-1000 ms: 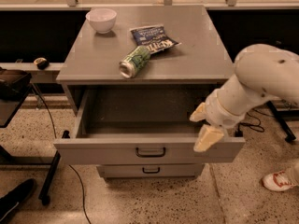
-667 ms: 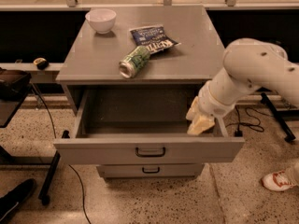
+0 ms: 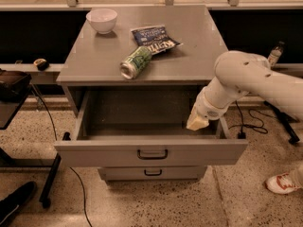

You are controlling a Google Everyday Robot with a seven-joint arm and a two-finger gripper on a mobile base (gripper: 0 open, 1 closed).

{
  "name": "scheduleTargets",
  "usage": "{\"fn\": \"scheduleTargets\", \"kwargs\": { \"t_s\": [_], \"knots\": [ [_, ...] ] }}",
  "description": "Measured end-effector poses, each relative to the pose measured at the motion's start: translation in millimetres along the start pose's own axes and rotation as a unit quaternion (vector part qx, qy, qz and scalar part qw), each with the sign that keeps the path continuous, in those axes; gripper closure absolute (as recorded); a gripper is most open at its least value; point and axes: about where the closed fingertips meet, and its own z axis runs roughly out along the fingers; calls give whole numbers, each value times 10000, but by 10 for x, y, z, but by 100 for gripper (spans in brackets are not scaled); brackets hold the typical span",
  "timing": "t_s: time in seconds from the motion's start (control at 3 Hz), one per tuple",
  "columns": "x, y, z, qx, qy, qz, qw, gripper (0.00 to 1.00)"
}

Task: Open top drawer

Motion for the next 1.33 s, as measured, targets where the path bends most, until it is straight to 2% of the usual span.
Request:
{"fn": "scheduleTargets", "kwargs": {
  "t_s": [0.33, 0.67, 1.0, 1.33],
  "knots": [
    [11, 12, 306, -44, 59, 127, 9999, 100],
    [-54, 160, 459, -237, -11, 65, 9997, 100],
    [-173, 402, 482, -710, -368, -77, 9968, 100],
    [-178, 400, 484, -723, -377, -82, 9966, 100]
  ]
}}
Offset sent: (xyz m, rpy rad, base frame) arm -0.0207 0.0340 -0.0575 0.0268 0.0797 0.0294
